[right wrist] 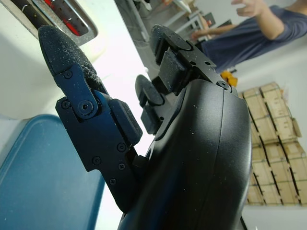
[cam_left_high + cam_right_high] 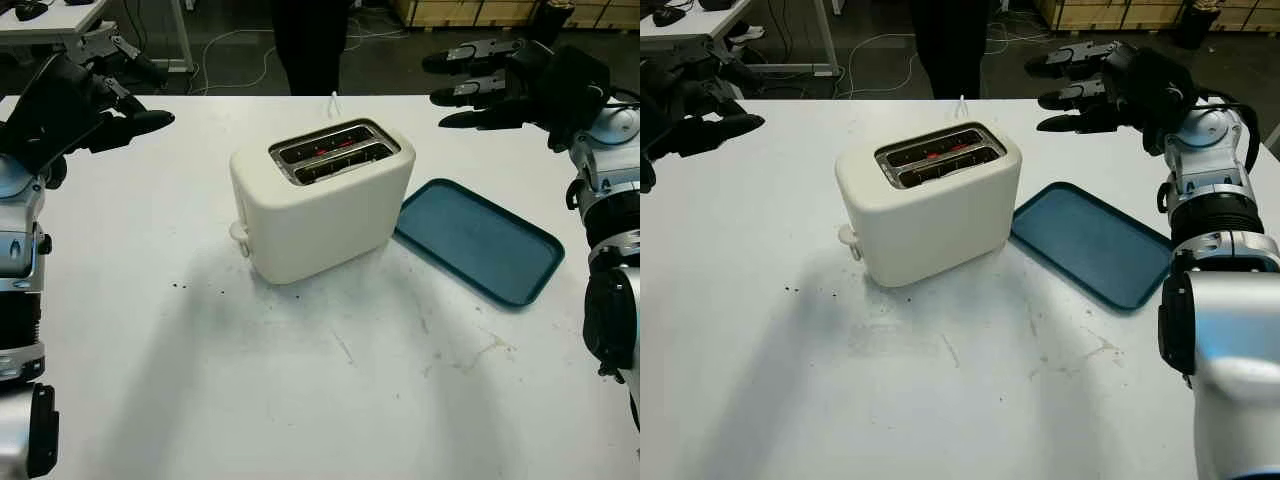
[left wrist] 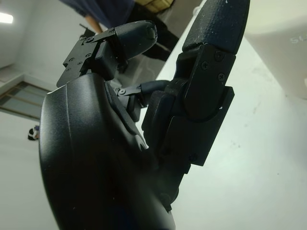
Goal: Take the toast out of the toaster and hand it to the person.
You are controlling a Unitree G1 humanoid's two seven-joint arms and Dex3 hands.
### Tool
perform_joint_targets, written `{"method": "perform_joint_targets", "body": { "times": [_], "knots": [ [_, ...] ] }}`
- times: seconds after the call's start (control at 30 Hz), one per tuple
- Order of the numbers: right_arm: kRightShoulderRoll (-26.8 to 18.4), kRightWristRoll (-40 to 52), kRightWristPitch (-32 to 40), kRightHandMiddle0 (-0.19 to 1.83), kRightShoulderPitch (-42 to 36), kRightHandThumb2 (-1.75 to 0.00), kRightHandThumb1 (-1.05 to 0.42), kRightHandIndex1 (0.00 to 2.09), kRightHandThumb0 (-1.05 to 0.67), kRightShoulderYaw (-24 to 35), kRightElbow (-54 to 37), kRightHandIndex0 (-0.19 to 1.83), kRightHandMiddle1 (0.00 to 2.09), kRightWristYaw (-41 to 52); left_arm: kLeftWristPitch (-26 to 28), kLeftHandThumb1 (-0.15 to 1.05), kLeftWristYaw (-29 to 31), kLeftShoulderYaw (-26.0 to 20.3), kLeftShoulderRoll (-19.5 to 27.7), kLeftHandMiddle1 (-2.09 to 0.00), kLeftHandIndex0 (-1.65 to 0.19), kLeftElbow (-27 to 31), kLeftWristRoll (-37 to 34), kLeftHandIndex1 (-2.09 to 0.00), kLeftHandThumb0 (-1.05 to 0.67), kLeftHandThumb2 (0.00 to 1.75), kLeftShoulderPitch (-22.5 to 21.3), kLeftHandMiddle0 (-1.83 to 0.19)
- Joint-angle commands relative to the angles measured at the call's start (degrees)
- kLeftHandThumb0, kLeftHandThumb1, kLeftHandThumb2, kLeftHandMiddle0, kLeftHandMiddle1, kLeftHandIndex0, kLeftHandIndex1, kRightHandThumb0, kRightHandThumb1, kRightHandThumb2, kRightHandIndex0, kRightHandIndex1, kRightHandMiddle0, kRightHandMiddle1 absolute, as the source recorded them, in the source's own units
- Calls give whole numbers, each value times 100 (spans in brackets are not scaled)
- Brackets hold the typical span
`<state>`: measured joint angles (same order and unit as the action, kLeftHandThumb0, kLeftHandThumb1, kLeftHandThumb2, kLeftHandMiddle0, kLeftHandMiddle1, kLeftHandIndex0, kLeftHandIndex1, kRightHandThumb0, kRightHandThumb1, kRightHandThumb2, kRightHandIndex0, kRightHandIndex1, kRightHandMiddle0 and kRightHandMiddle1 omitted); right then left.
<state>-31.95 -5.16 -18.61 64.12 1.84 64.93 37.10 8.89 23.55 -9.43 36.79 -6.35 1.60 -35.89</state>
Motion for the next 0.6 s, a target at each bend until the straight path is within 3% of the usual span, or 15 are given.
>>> {"method": "perform_joint_targets", "body": {
  "times": [0.0,0.57],
  "knots": [
    [-37,70,79,62,-59,0,-68,5,-73,36,-36,65,1,-6,97,87,-28,-8,-27,-156,-21,79,-58,-145,-105,0,84,-29],
    [-32,18,54,63,-62,0,-68,10,-69,-16,-76,63,1,-76,298,86,3,10,-27,-158,-16,315,-64,-143,-105,0,95,-22]
  ]
}}
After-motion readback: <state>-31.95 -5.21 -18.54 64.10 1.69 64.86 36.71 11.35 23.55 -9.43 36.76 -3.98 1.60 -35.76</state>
